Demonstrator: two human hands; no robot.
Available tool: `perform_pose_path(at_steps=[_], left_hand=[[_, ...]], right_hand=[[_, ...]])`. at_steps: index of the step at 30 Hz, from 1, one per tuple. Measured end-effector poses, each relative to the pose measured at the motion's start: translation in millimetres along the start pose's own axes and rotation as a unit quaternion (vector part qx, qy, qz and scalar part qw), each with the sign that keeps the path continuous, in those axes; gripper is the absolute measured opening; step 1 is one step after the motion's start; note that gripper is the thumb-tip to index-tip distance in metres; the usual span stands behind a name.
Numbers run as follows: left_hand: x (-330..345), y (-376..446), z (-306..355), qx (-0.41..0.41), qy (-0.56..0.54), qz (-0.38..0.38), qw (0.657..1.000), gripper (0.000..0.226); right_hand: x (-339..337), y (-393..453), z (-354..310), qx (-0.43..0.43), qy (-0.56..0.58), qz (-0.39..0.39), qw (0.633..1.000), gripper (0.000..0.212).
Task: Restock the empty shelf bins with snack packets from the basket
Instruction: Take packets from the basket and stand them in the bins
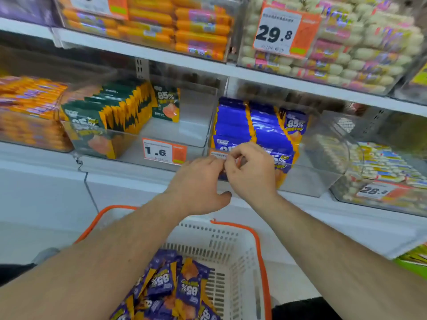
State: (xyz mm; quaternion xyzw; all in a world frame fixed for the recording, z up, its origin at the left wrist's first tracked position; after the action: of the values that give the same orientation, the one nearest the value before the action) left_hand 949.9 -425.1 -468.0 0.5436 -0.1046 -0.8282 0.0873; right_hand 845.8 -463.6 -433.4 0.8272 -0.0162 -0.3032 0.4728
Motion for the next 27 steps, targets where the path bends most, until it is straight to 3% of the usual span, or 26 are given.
perform_pose_path(at_steps=[4, 9, 15, 24, 27], left_hand=[[37, -34, -52, -0.068, 0.046, -0.106, 0.991, 0.045], [82, -66, -110, -0.140, 0.048, -0.197, 0.969, 0.049], [126, -90, -161, -0.218, 0.008, -0.267, 0.939, 0.048], [164, -112, -211, -0.273, 0.017, -0.316, 0.909, 0.033], [167, -112, -215, -0.278, 0.014, -0.316, 0.907, 0.035]], right_hand=[[68, -55, 7, 0.075, 0.045, -0.140, 0.986, 0.009], [142, -140, 36, 0.162, 0.018, -0.337, 0.927, 0.016], [196, -264, 79, 0.301, -0.012, -0.534, 0.790, 0.028], [256, -398, 88, 0.566, 0.056, -0.542, 0.618, 0.036], [269, -417, 85, 0.625, 0.064, -0.502, 0.595, 0.033]])
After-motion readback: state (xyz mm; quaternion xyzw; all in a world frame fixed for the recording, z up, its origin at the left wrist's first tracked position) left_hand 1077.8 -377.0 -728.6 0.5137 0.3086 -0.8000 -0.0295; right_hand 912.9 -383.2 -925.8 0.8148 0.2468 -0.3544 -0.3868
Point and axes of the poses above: each hand's wrist, its own y-axis towards the middle knuckle, its own x-axis out of the palm, z = x × y, the point moved 8 cm from there along y, towards the middle knuckle, and after that the axes turned 8 degrees about -x, right-handed, at the moved point
